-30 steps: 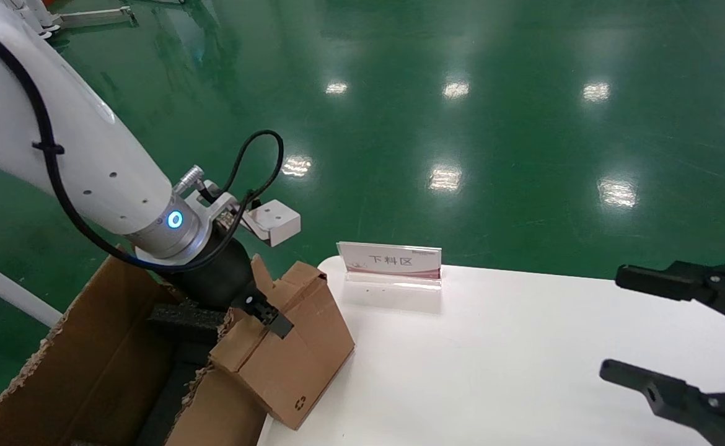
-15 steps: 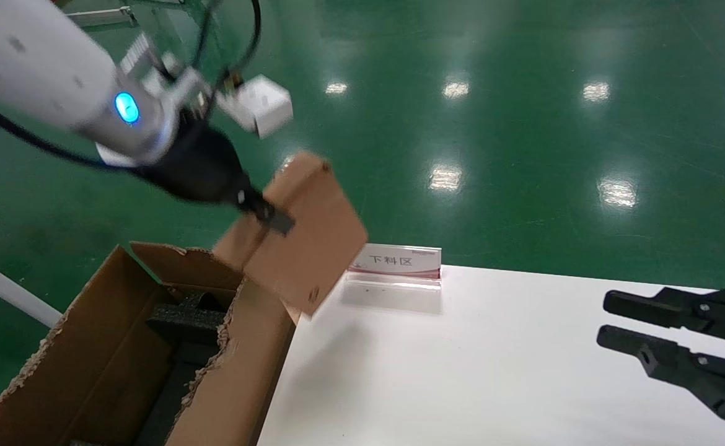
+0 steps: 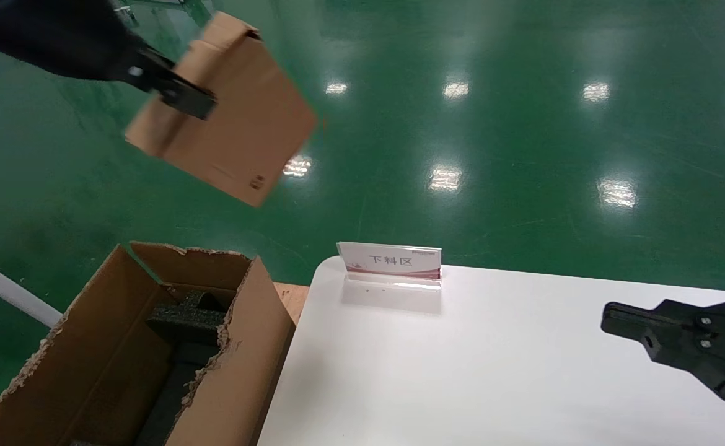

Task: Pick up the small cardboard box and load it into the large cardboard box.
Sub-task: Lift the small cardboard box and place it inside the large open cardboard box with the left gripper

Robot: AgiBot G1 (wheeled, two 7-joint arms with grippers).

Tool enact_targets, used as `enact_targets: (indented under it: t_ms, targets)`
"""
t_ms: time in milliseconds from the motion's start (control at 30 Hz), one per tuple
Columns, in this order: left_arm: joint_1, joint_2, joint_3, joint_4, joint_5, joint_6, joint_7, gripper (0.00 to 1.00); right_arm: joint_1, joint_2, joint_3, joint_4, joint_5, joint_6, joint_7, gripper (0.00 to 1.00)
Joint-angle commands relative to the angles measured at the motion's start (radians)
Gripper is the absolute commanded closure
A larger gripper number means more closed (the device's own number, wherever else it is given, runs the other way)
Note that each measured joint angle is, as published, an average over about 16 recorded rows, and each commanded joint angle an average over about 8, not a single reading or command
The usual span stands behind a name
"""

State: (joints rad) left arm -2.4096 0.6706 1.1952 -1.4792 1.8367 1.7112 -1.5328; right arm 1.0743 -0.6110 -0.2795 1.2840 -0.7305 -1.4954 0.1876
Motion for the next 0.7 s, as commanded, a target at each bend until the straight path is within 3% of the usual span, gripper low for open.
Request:
enact_targets:
  t_ms: [33, 367, 567, 700]
  targets:
    - [-0.021, -0.012, 0.005, 0.0, 0.017, 0.01, 0.025, 1.0, 0.0, 0.0, 0.0, 0.0, 0.0, 0.0, 0.0, 0.0]
    - [-0.147, -0.146, 0.125, -0.001, -0.089, 0.024, 0.094, 1.0, 0.0, 0.0, 0.0, 0.0, 0.0, 0.0, 0.0, 0.0]
    - [-0.202, -0.243, 0.226, -0.001, -0.197, 0.027, 0.074, 1.0, 0.0, 0.0, 0.0, 0.0, 0.0, 0.0, 0.0, 0.0]
    - [-0.247, -0.266, 0.321, -0.001, -0.234, 0.028, 0.038, 1.0, 0.0, 0.0, 0.0, 0.0, 0.0, 0.0, 0.0, 0.0]
